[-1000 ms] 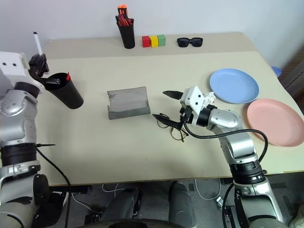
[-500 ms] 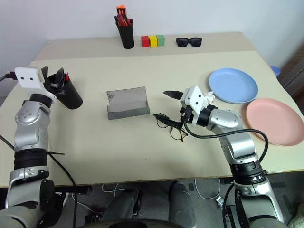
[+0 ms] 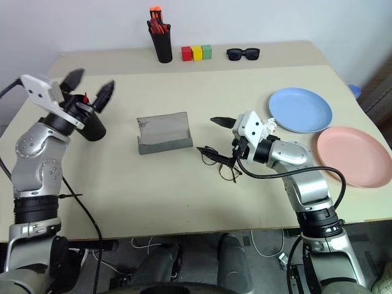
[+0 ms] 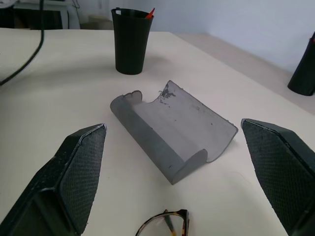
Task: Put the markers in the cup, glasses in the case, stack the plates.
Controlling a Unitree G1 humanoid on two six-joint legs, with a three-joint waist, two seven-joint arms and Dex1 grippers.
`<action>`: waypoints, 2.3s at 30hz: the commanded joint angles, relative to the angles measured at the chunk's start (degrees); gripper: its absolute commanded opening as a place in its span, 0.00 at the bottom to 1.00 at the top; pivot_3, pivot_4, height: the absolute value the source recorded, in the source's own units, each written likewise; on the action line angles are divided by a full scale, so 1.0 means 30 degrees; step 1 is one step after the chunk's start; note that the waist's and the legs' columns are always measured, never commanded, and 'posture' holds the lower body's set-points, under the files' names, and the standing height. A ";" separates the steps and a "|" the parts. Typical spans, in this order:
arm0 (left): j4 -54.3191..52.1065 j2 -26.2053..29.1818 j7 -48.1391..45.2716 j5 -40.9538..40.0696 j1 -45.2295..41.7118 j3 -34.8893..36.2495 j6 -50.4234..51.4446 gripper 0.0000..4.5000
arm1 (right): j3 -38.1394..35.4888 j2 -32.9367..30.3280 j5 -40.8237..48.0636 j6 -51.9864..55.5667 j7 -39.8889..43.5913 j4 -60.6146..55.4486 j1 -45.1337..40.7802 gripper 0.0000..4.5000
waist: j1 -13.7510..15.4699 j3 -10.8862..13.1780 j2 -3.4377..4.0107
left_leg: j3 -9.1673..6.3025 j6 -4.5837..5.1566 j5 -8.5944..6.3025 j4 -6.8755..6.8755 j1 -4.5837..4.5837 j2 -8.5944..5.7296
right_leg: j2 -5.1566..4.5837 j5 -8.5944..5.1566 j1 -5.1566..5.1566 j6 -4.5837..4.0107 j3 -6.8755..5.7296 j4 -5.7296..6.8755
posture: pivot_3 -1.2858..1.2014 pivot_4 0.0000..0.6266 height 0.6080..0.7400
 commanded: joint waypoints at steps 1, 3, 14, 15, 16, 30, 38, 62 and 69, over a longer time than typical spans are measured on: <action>-0.0029 0.0740 -0.2453 -0.0061 -0.0486 -0.2267 0.2529 0.99 | -0.0283 0.0066 0.0049 -0.0491 0.0058 -0.0149 -0.0366 1.00 | 0.0030 0.0000 0.0000 | -0.0001 0.0003 -0.0001 0.0002 0.0002 0.0001 | 0.0003 -0.0001 0.0001 0.0000 -0.0001 0.0007 | 0.52 0.24 1.00; 0.1231 0.0604 -0.3378 0.1759 -0.1516 -0.4090 0.1454 0.99 | -0.0275 0.0102 -0.0066 -0.0633 0.0021 -0.0035 -0.0375 1.00 | 0.0166 0.0003 -0.0006 | -0.0004 0.0004 0.0000 0.0009 -0.0004 -0.0001 | 0.0007 -0.0001 0.0006 0.0000 -0.0001 0.0002 | 0.52 0.24 1.00; 0.8197 -0.2111 -0.5368 0.6450 -0.5369 -0.8653 0.0038 0.99 | -0.0522 0.0074 -0.0139 -0.0495 -0.0693 -0.0891 0.0130 1.00 | 0.0047 0.0002 -0.0006 | -0.0003 0.0007 -0.0003 0.0039 -0.0026 -0.0012 | 0.0004 0.0003 -0.0001 0.0005 -0.0004 -0.0007 | 0.52 0.24 1.00; 0.8276 -0.2119 -0.5657 0.6493 -0.5445 -0.8674 -0.0048 0.99 | -0.0568 0.0032 -0.0131 -0.0490 -0.0737 -0.0929 0.0184 1.00 | 0.0050 -0.0001 -0.0002 | -0.0002 0.0010 -0.0005 0.0040 -0.0020 -0.0012 | 0.0004 0.0004 0.0003 0.0005 -0.0002 -0.0005 | 0.52 0.24 1.00; 0.8256 -0.2113 -0.5844 0.6477 -0.5504 -0.8642 0.0292 0.94 | -0.0595 0.0002 -0.0136 -0.0489 -0.0783 -0.0959 0.0234 1.00 | 0.0051 -0.0001 -0.0003 | -0.0002 0.0011 -0.0005 0.0040 -0.0021 -0.0012 | 0.0003 0.0004 0.0003 0.0005 0.0000 -0.0005 | 0.52 0.24 1.00; 0.6340 -0.0772 -0.7977 0.6756 -0.5195 -0.8729 0.3673 0.01 | -0.0242 0.0228 -0.0344 -0.0870 -0.0830 -0.0453 -0.0155 1.00 | 0.0029 0.0000 -0.0001 | -0.0007 0.0015 -0.0006 0.0043 -0.0022 -0.0010 | 0.0007 0.0003 0.0001 0.0007 0.0000 0.0004 | 0.52 0.24 1.00; 0.3551 0.1371 -1.1637 0.4246 -0.4901 -0.7543 0.5563 0.01 | -0.0102 0.0293 -0.0404 -0.0973 -0.0668 -0.0271 -0.0279 1.00 | 0.0042 0.0003 0.0000 | -0.0014 0.0020 -0.0009 0.0044 -0.0029 -0.0010 | 0.0005 0.0002 -0.0001 0.0008 -0.0001 0.0004 | 0.52 0.24 1.00; 0.1559 0.2235 -1.4045 0.3228 -0.2803 -0.6974 0.2074 0.96 | -0.0072 -0.0307 -0.0030 0.1055 -0.0465 -0.0705 -0.0369 1.00 | 0.0036 0.0007 0.0002 | -0.0011 0.0030 -0.0014 0.0047 -0.0034 -0.0002 | 0.0006 0.0002 -0.0007 0.0004 0.0000 0.0004 | 0.52 0.24 1.00; -0.2708 0.3436 -1.2076 0.0393 0.0219 -0.3197 0.4043 0.98 | 0.1519 -0.2091 -0.0922 0.7583 -0.1756 -0.3027 -0.1055 1.00 | -0.0017 0.0012 0.0012 | -0.0008 0.0040 -0.0021 0.0033 -0.0045 0.0046 | -0.0003 0.0000 -0.0041 0.0002 0.0016 0.0014 | 0.52 0.24 1.00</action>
